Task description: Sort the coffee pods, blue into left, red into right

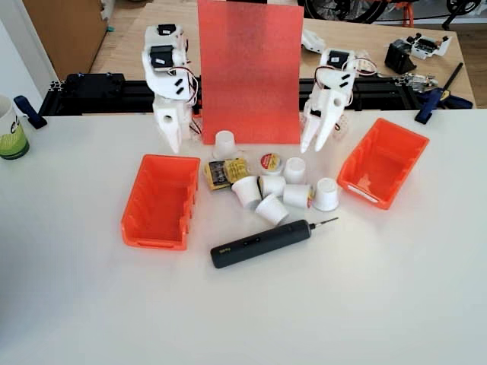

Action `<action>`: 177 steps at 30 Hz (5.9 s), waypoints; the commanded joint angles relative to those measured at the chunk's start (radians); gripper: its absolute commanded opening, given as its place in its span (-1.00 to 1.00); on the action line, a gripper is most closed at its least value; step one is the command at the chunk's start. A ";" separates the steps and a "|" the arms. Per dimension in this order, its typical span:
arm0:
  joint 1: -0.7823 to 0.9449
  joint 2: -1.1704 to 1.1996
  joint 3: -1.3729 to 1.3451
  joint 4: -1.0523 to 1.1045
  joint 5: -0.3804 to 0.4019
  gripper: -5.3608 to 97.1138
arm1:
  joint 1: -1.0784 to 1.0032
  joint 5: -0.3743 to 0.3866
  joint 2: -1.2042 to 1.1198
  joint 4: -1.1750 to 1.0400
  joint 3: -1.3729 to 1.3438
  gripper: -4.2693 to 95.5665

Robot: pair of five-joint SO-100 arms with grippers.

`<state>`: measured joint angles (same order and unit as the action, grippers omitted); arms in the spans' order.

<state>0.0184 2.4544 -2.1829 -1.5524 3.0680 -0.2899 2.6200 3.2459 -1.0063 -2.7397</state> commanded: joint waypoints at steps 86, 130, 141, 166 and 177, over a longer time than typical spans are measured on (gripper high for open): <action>0.229 0.054 -0.031 -0.067 -0.213 -0.32 | -0.322 -0.344 -1.220 0.146 0.390 -0.09; 0.586 0.064 -0.262 0.334 -0.873 -0.29 | 0.275 -0.058 -1.220 -0.796 1.414 -0.49; 0.623 0.018 -0.253 0.471 -0.896 -0.28 | 0.834 0.568 -1.180 -0.830 1.282 -0.40; 0.844 -0.545 -0.273 1.440 -1.551 -0.29 | 0.163 -0.380 -1.207 -0.670 1.342 -0.18; 0.940 -0.578 -0.328 1.436 -1.569 -0.32 | 0.161 -0.396 -1.428 -0.676 1.601 -0.22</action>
<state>0.9357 1.8745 -2.5142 -0.1319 1.5064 -0.1289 2.2289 1.8408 -1.6920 -1.2118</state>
